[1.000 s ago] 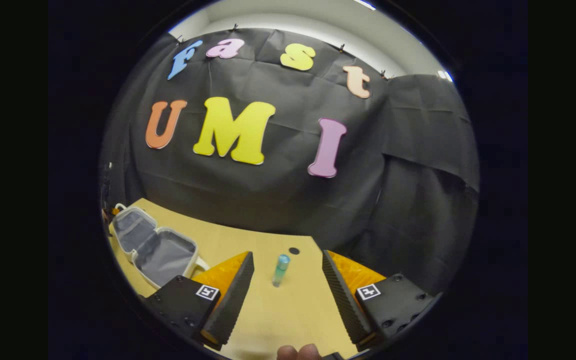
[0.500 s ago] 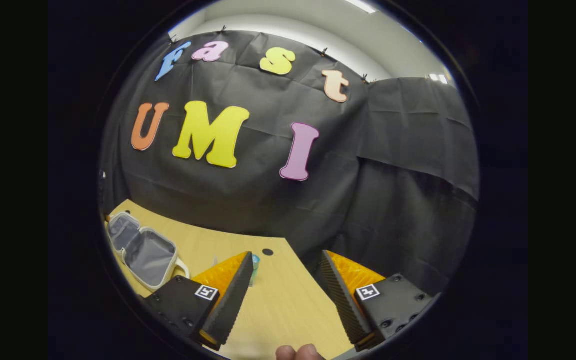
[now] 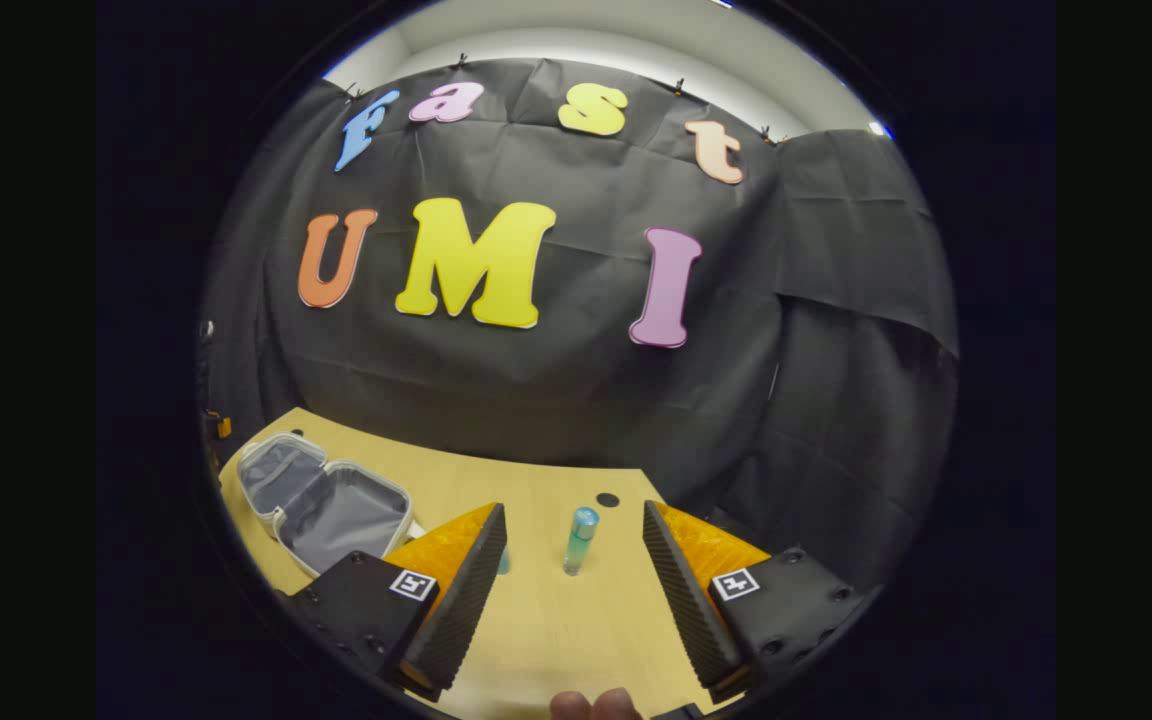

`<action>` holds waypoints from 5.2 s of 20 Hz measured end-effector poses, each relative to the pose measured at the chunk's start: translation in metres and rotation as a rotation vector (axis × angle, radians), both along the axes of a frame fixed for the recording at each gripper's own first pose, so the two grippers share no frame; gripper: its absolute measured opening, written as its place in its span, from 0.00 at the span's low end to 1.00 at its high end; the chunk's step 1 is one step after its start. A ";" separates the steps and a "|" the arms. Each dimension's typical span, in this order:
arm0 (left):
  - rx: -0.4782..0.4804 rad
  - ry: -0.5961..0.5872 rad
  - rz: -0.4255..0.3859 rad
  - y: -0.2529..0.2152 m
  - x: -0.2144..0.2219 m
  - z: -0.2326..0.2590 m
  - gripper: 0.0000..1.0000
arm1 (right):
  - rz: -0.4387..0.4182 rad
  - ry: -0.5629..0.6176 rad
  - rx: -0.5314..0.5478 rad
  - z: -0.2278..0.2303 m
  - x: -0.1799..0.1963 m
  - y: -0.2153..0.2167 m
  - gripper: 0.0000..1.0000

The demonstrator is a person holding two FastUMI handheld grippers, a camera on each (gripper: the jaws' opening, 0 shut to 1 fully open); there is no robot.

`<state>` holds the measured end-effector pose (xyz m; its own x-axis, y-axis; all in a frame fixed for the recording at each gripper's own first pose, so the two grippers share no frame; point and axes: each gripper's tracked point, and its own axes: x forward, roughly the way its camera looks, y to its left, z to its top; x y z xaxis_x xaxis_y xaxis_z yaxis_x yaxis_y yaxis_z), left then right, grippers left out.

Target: First open the suitcase, pack the skin care products into it, and then close the suitcase.

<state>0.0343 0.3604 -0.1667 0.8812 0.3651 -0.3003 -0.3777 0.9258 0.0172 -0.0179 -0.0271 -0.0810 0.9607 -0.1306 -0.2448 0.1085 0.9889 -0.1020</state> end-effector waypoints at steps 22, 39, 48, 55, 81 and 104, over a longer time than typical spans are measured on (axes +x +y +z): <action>-0.011 0.015 -0.607 -0.546 0.005 -0.013 0.98 | 0.055 0.043 0.100 -0.073 0.038 -0.131 0.81; -0.080 0.242 -0.628 -0.608 0.089 -0.174 0.95 | -0.095 0.213 0.055 -0.132 0.008 -0.216 0.81; -0.021 0.312 -0.601 -0.606 0.103 -0.191 0.55 | -0.123 0.234 0.079 -0.144 0.018 -0.214 0.82; -0.082 0.229 -0.630 -0.602 0.094 -0.145 0.39 | 0.074 0.288 0.136 -0.166 0.045 -0.163 0.81; -0.228 0.300 -0.267 -0.384 -0.070 -0.039 0.38 | 0.146 0.332 0.183 -0.265 0.204 -0.067 0.40; -0.498 0.766 -0.434 -0.322 0.015 -0.175 0.28 | 0.269 0.285 0.208 -0.056 0.010 -0.060 0.33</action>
<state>0.0490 0.0381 -0.3417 0.4143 -0.2619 -0.8717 -0.0564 0.9485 -0.3118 -0.0077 -0.0869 -0.1372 0.8443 0.1948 -0.4992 -0.1592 0.9807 0.1135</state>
